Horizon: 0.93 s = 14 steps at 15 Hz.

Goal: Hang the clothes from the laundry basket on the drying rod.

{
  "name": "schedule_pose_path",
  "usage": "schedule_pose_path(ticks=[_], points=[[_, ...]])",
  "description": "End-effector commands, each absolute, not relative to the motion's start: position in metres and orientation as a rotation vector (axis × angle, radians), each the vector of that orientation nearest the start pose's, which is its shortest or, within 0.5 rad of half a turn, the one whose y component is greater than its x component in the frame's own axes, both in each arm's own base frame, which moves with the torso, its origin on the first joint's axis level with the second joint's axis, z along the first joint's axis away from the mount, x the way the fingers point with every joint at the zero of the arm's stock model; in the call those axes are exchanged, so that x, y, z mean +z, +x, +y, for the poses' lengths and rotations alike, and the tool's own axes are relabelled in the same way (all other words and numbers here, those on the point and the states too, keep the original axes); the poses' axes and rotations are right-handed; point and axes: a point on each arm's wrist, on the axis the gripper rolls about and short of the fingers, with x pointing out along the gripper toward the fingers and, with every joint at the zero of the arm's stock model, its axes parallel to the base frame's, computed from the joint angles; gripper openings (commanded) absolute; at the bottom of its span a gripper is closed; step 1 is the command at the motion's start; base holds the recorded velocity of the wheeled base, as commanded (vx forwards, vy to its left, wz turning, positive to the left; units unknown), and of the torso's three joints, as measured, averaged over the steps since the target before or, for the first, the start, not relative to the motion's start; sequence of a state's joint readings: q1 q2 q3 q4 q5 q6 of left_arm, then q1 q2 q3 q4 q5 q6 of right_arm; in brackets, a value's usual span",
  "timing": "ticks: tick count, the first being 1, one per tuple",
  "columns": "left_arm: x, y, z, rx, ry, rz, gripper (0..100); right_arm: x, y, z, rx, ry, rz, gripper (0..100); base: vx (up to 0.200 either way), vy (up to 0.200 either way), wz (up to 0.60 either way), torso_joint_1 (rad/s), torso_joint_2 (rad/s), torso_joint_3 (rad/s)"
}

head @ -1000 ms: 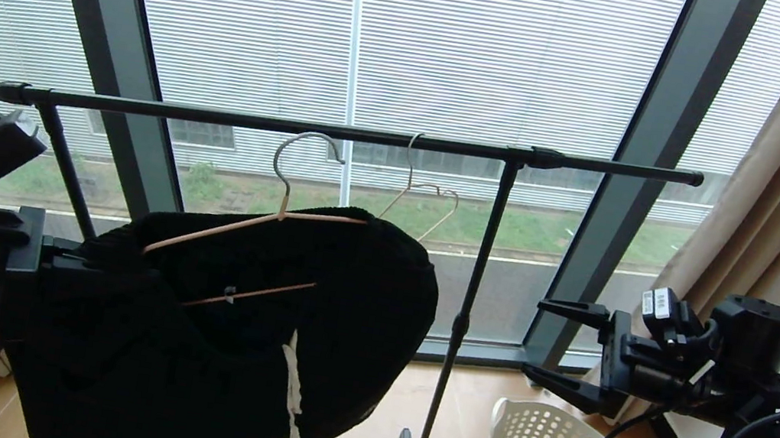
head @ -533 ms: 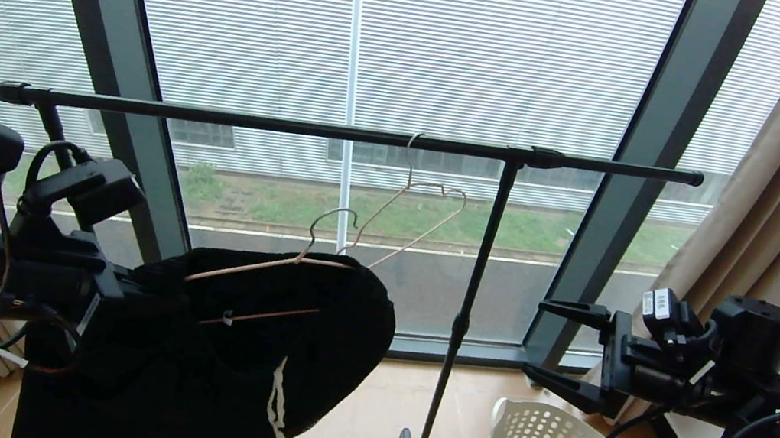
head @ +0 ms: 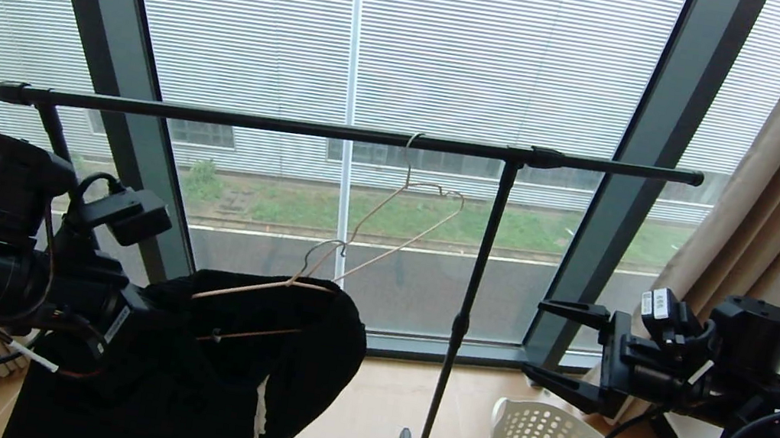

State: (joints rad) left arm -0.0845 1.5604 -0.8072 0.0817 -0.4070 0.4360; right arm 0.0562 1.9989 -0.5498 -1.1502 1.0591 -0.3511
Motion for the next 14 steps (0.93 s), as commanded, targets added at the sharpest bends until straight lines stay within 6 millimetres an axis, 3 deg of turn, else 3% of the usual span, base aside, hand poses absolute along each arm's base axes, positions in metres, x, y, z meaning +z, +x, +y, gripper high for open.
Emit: schedule_pose_path(ticks=[1,14], points=[[0.155,0.247,-0.028,-0.628,0.256,0.738,0,0.081,0.306,0.037,1.14,-0.159,0.081,100,0.0,0.0,0.0,0.0,0.0,0.0],[0.138,0.24,-0.007,-0.566,0.211,0.809,0,0.081,0.306,0.037,1.14,-0.161,0.08,100,0.0,0.0,0.0,0.0,0.0,0.0]])
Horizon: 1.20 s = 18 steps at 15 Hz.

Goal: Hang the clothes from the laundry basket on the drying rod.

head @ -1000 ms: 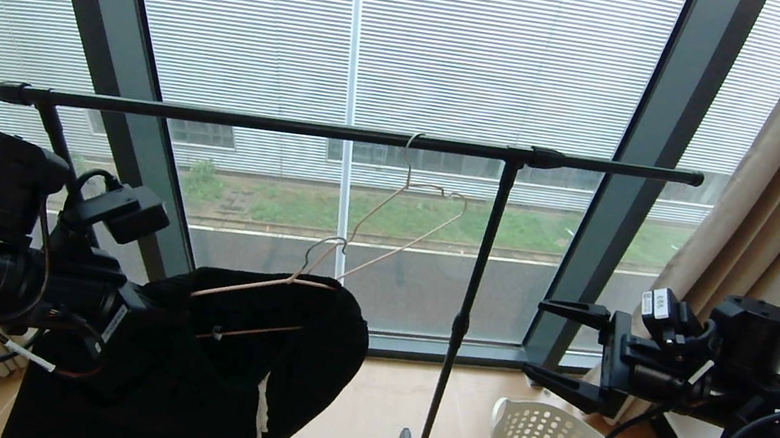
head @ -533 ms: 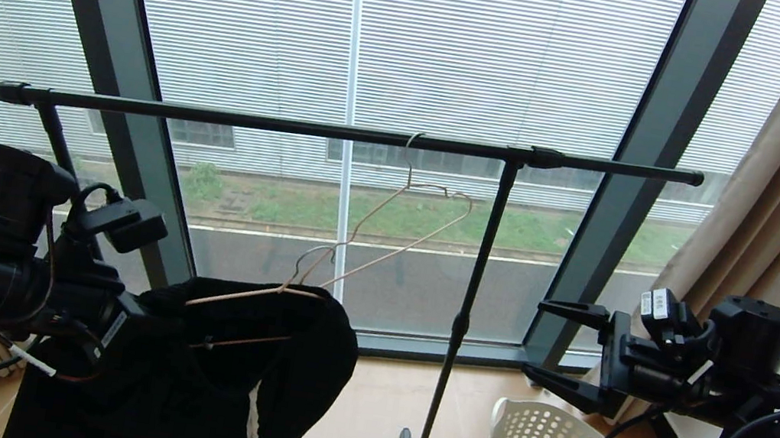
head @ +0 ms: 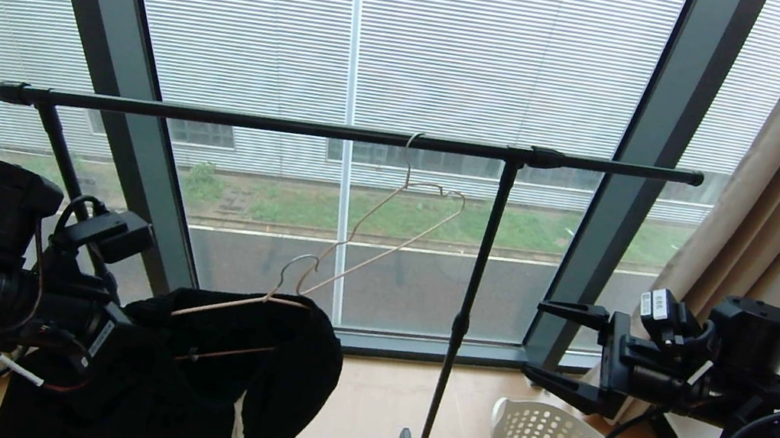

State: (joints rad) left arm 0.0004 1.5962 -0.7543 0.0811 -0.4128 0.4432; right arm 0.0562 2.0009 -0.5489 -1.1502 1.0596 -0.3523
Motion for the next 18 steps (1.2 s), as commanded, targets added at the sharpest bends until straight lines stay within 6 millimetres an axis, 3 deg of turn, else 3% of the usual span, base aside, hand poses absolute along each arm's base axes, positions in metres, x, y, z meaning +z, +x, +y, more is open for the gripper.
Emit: schedule_pose_path(ticks=[1,6,11,18], points=[[0.136,0.239,-0.004,-0.555,0.202,0.818,0,0.08,0.306,0.037,1.14,-0.16,0.082,100,0.0,0.0,0.0,0.0,0.0,0.0],[0.14,0.249,-0.001,-0.521,0.187,0.753,0,0.079,0.307,0.037,1.14,-0.157,0.087,100,0.0,0.0,0.0,0.0,0.0,0.0],[0.161,0.281,-0.017,-0.464,0.011,0.61,0,0.078,0.307,0.037,1.141,-0.156,0.089,100,0.0,0.0,0.0,0.0,0.0,0.0],[0.168,0.303,-0.029,-0.458,-0.119,0.557,0,0.079,0.307,0.037,1.14,-0.157,0.086,100,0.0,0.0,0.0,0.0,0.0,0.0]])
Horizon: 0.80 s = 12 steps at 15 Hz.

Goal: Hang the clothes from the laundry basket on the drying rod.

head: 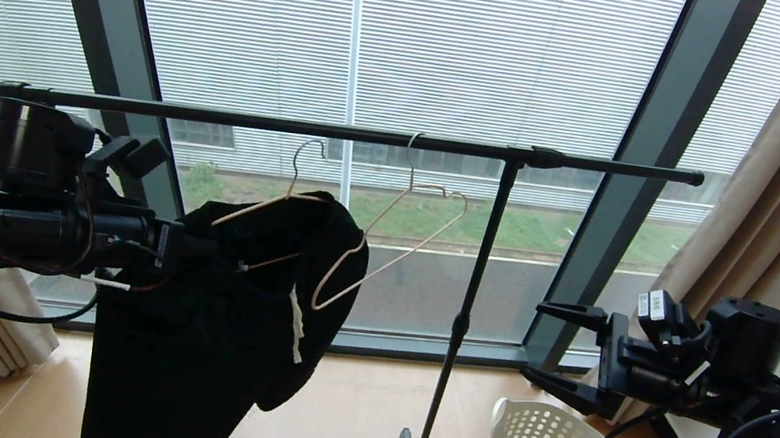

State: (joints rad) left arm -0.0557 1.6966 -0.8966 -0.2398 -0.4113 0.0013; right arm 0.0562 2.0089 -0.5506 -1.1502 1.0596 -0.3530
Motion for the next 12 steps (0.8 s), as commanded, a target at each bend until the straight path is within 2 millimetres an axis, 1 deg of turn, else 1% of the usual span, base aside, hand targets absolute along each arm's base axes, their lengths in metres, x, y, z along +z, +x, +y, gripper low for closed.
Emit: schedule_pose_path(ticks=[1,3,4,6,8,12], points=[[0.168,0.306,-0.034,-0.467,-0.14,0.53,0,0.079,0.307,0.037,1.14,-0.157,0.086,100,0.0,0.0,0.0,0.0,0.0,0.0],[0.164,0.312,-0.038,-0.473,-0.156,0.514,0,0.077,0.308,0.037,1.141,-0.157,0.088,100,0.0,0.0,0.0,0.0,0.0,0.0],[0.162,0.316,-0.046,-0.494,-0.166,0.498,0,0.078,0.308,0.037,1.141,-0.158,0.087,100,0.0,0.0,0.0,0.0,0.0,0.0],[0.161,0.323,-0.053,-0.506,-0.191,0.466,0,0.078,0.308,0.037,1.141,-0.156,0.089,100,0.0,0.0,0.0,0.0,0.0,0.0],[0.164,0.33,-0.056,-0.506,-0.239,0.413,0,0.078,0.308,0.037,1.141,-0.156,0.089,100,0.0,0.0,0.0,0.0,0.0,0.0],[0.165,0.343,-0.058,-0.502,-0.285,0.387,0,0.077,0.308,0.037,1.141,-0.156,0.089,100,0.0,0.0,0.0,0.0,0.0,0.0]])
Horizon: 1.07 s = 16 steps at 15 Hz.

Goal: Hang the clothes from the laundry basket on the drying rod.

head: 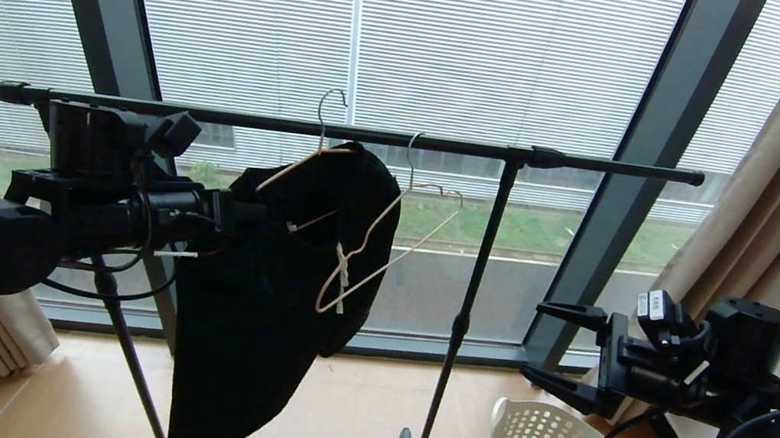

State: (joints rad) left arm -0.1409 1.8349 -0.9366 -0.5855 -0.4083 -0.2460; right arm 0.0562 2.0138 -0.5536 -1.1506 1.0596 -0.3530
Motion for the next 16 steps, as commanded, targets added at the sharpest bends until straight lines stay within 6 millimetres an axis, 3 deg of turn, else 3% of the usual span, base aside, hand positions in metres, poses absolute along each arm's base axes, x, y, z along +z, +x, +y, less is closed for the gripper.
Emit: schedule_pose_path(ticks=[1,11,16], points=[[0.164,0.349,-0.059,-0.499,-0.305,0.389,0,0.077,0.308,0.037,1.141,-0.157,0.088,100,0.0,0.0,0.0,0.0,0.0,0.0],[0.15,0.385,-0.069,-0.488,-0.41,0.421,0,0.076,0.308,0.038,1.143,-0.155,0.092,100,0.0,0.0,0.0,0.0,0.0,0.0],[0.138,0.387,-0.068,-0.475,-0.419,0.454,0,0.072,0.309,0.039,1.145,-0.15,0.103,100,0.0,0.0,0.0,0.0,0.0,0.0]])
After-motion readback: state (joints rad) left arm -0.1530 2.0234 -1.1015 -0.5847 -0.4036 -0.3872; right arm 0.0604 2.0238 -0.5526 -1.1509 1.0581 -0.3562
